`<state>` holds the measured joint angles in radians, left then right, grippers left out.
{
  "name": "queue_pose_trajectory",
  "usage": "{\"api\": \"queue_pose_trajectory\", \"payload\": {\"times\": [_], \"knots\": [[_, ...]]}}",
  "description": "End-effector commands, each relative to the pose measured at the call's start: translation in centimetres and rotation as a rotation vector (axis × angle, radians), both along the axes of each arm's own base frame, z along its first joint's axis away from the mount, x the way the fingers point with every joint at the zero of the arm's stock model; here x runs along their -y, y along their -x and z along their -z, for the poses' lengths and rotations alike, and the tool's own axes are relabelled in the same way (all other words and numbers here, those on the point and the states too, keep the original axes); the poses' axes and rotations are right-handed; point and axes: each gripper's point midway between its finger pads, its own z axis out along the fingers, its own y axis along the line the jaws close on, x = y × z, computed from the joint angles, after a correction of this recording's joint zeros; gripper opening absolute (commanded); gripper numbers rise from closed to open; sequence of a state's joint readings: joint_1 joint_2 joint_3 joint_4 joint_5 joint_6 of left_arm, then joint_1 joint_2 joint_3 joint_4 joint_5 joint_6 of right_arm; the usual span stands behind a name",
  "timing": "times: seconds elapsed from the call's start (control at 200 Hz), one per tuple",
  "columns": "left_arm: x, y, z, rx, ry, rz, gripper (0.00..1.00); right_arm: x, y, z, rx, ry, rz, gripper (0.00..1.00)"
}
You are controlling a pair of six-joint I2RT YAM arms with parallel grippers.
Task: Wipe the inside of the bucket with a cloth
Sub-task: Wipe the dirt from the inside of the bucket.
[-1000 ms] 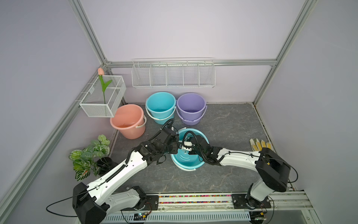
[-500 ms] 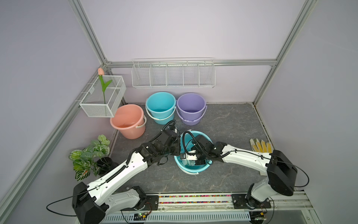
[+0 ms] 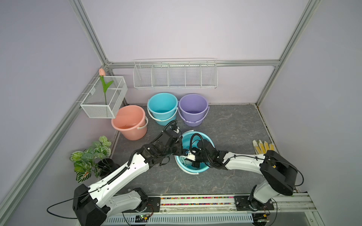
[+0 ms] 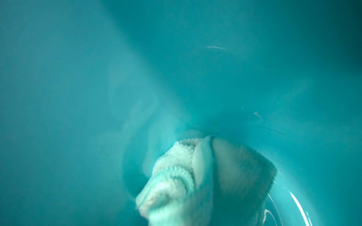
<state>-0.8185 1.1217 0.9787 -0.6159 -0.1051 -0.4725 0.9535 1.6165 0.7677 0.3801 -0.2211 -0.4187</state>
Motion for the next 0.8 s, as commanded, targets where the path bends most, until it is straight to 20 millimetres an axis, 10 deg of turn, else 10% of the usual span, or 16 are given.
{"api": "queue_pose_trajectory", "payload": {"times": [0.0, 0.425, 0.795], "knots": [[1.0, 0.2, -0.6, -0.033, 0.086, -0.016, 0.00, -0.7, -4.3, -4.3, 0.125, -0.223, 0.203, 0.07], [1.2, 0.3, -0.3, -0.062, 0.056, -0.001, 0.00, 3.7, -8.0, -3.2, 0.388, 0.099, 0.367, 0.07], [0.5, 0.0, -1.1, -0.030, 0.036, -0.026, 0.00, 8.6, -4.5, 0.3, 0.381, 0.600, 0.085, 0.07]]}}
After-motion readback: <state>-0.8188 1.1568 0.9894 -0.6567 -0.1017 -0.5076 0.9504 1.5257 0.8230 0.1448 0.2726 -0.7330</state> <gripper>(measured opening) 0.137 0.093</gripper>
